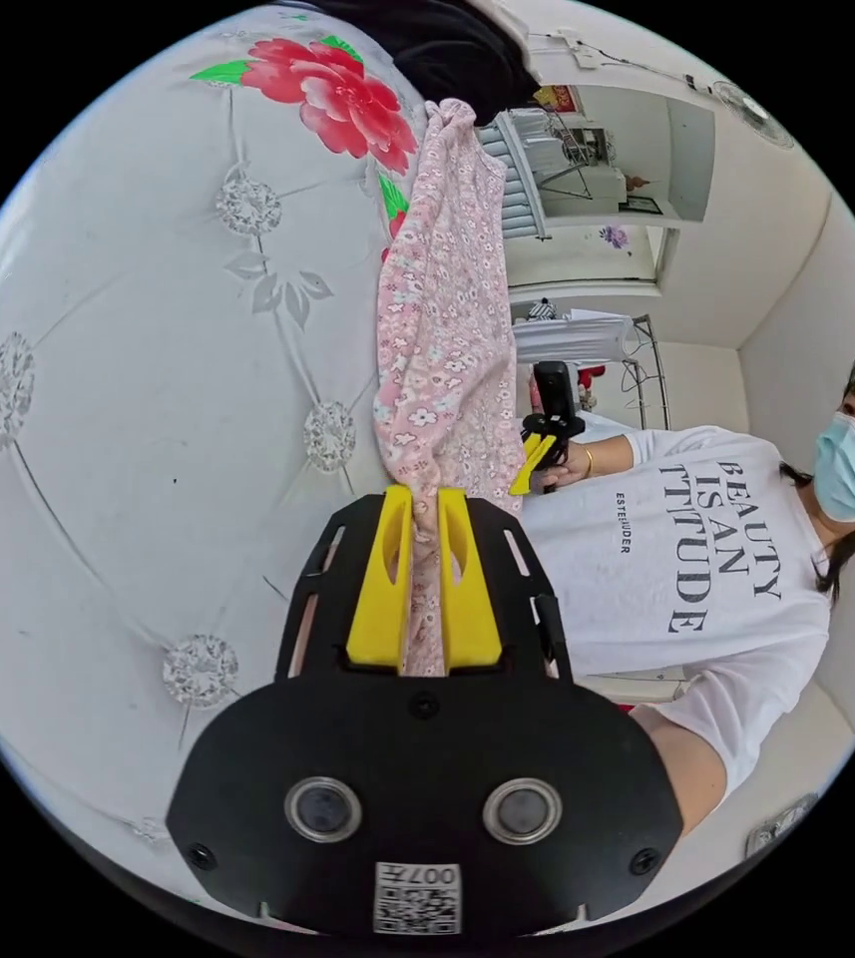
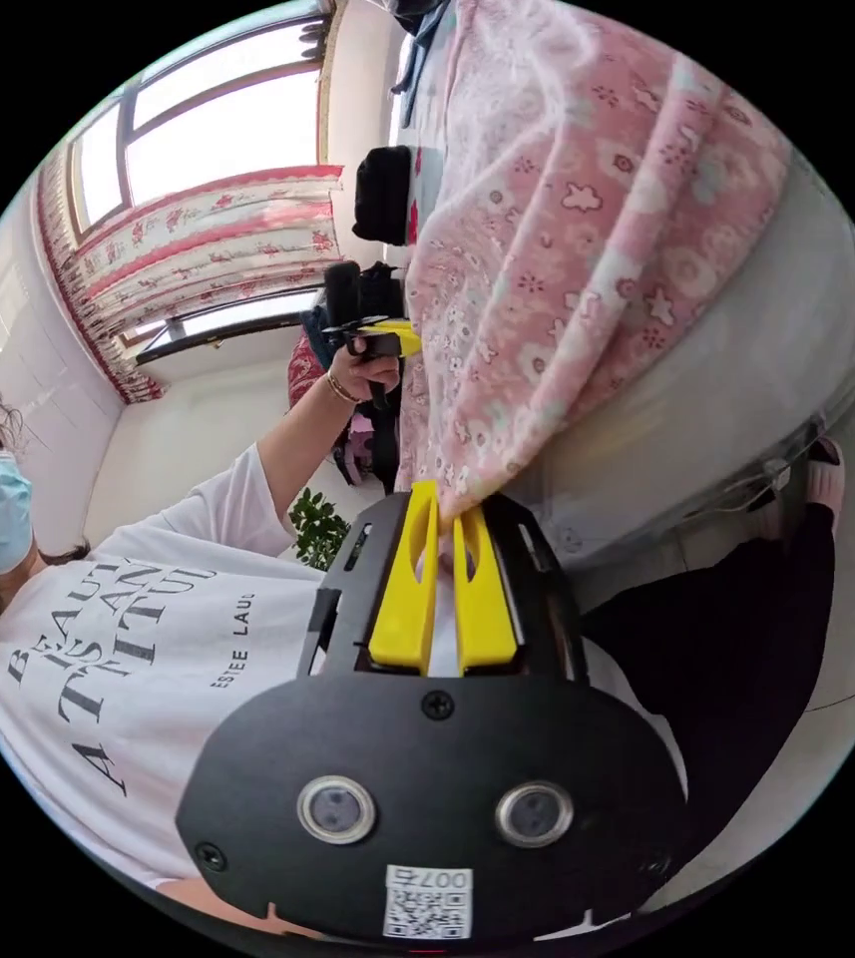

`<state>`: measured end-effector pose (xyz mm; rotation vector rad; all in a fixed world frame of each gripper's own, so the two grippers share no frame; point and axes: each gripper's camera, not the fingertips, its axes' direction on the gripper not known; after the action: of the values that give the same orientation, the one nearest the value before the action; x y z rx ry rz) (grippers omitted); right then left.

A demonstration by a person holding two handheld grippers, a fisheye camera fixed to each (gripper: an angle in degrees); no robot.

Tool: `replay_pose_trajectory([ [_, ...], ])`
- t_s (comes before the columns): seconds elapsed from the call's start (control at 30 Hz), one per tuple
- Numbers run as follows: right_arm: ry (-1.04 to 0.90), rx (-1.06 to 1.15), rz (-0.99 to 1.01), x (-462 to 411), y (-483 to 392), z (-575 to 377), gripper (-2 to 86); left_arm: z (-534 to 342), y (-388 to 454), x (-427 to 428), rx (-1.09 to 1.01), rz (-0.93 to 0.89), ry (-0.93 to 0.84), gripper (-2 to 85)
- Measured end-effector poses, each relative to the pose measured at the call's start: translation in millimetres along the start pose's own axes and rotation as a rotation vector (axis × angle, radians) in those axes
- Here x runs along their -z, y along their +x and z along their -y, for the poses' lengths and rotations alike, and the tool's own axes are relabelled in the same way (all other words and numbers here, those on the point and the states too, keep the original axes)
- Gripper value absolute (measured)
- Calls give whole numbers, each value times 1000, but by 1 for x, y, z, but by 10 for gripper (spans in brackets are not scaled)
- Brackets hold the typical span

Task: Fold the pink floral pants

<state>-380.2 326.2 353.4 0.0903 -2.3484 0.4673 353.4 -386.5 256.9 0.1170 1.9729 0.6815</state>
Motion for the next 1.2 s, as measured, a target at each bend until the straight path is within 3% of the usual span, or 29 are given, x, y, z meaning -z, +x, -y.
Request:
replay_pose_trajectory([
  [0.1, 3, 129, 42, 11, -9, -28, -3, -28, 26, 28, -52, -51, 172, 36],
  [0.17, 49, 263, 59, 36, -36, -49, -4, -65, 69, 72, -145, -77, 425, 30],
  [0.3, 144, 518, 84, 89, -107, -68, -4, -130, 172, 127, -377, -31, 721, 24],
  [0.47, 94, 1027, -31, 127, -274, -128, -4, -222, 367, 144, -655, 238, 974, 18],
  [0.57, 68, 1185, -113, 124, -333, -178, -4, -267, 454, 124, -676, 436, 1067, 15],
  [0.67, 44, 1324, -83, 113, -360, -226, -4, -304, 501, 108, -648, 472, 1165, 14],
  [0.9, -12, 1361, -153, 52, -359, -248, -4, -334, 511, 100, -407, 595, 1243, 14],
  [1.07, -81, 1143, -275, -30, -314, -171, -4, -329, 422, 145, -86, 388, 1284, 9],
  [1.2, -56, 1095, -279, -65, -314, -140, -4, -331, 403, 182, -15, 313, 1347, 6],
])
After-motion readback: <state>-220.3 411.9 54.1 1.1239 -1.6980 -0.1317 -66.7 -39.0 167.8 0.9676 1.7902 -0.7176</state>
